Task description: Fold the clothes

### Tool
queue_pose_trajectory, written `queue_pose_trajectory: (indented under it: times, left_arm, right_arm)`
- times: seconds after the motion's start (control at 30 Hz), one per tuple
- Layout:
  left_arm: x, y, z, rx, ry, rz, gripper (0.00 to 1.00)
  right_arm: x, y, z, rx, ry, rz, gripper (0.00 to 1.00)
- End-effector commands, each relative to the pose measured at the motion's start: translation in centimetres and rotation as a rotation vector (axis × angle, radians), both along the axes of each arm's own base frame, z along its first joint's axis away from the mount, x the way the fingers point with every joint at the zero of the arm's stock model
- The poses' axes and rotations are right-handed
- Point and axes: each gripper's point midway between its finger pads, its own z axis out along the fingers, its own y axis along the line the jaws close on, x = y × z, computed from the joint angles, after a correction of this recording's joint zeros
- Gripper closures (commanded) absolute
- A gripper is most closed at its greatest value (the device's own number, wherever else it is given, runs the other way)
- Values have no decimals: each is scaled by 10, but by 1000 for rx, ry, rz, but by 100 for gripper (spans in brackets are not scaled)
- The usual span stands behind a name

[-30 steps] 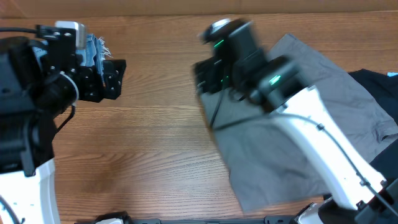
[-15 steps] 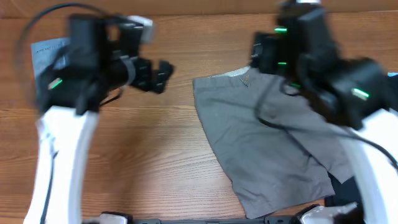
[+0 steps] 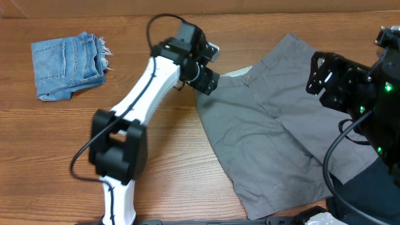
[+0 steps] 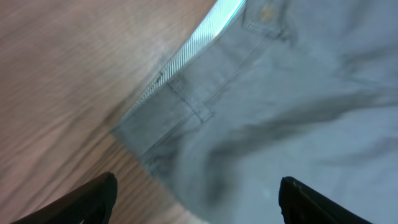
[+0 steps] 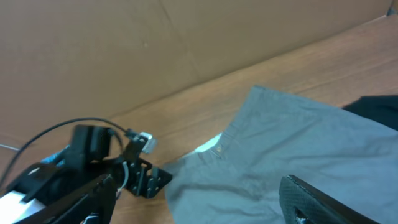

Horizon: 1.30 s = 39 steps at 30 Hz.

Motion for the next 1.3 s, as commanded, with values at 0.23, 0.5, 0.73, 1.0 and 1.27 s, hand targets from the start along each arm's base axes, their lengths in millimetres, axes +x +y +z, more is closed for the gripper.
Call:
queue_pose_trajectory:
  times: [0.23, 0.5, 0.73, 1.0, 1.27]
  left_arm:
    - [25, 14, -73, 155, -6, 27, 9]
    - [10, 31, -105, 229, 90, 43, 95]
    - [19, 113, -81, 399, 104, 301, 96]
    - [9, 258, 18, 412, 73, 700, 96]
    - [-32, 319, 80, 345, 69, 851, 64]
  right_arm:
    - [-11, -5, -8, -7, 46, -6, 11]
    - [-11, -5, -7, -6, 43, -7, 11]
    - [-5, -3, -12, -14, 61, -7, 9]
    - [16, 6, -44, -47, 194, -23, 8]
    - [56, 17, -92, -59, 369, -49, 5]
